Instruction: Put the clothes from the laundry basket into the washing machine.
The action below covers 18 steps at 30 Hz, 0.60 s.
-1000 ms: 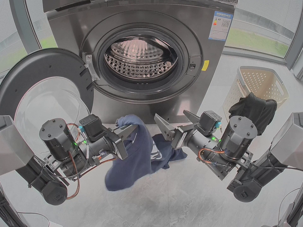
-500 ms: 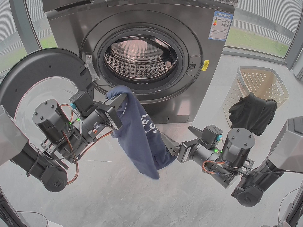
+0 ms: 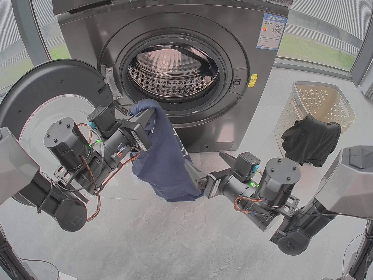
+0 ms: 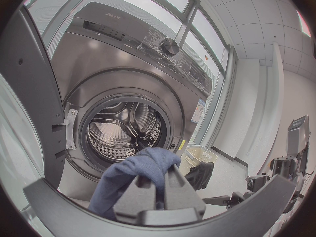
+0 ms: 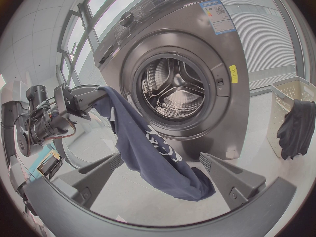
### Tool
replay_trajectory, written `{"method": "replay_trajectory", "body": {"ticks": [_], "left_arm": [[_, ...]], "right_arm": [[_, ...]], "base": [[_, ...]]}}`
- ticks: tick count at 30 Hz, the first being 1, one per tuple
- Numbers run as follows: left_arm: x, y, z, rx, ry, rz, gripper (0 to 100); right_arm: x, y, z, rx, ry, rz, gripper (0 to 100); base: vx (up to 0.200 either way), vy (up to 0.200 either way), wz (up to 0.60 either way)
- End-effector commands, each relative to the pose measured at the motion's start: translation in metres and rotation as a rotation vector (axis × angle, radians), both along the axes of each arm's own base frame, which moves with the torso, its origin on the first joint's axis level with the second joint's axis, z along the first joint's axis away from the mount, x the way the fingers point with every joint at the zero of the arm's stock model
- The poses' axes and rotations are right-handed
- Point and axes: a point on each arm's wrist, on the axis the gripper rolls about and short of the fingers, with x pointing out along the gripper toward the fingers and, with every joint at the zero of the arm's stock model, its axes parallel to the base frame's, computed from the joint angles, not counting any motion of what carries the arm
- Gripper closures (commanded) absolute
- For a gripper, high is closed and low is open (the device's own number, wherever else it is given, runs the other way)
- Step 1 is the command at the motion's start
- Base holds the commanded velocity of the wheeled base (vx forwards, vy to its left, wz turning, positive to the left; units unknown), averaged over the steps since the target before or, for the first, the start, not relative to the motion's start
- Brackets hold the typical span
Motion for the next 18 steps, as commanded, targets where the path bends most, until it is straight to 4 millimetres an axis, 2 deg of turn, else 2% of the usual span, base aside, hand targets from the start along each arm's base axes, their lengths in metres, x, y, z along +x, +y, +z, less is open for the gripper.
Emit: {"method": "replay_trajectory", "body": {"ticks": [1,5,9,18], "left_arm": [[0.006,-0.003,0.0,-0.005,-0.007,0.004,100],[0.005,-0.002,-0.001,-0.004,-0.004,0.004,100],[0.006,-0.002,0.001,-0.006,-0.008,0.007,100],[0.008,-0.001,0.003,-0.016,-0.015,0.028,100]], "right_arm": [[0.003,0.028,-0.02,0.001,0.002,0.057,0],[0.006,0.051,-0.044,-0.004,0.002,0.105,0],[0.01,0.07,-0.047,0.019,-0.024,0.142,0],[0.034,0.092,-0.062,0.03,-0.054,0.127,0]], "base": [[0.0,0.0,0.0],[0.0,0.0,0.0],[0.0,0.0,0.0],[0.0,0.0,0.0]]}}
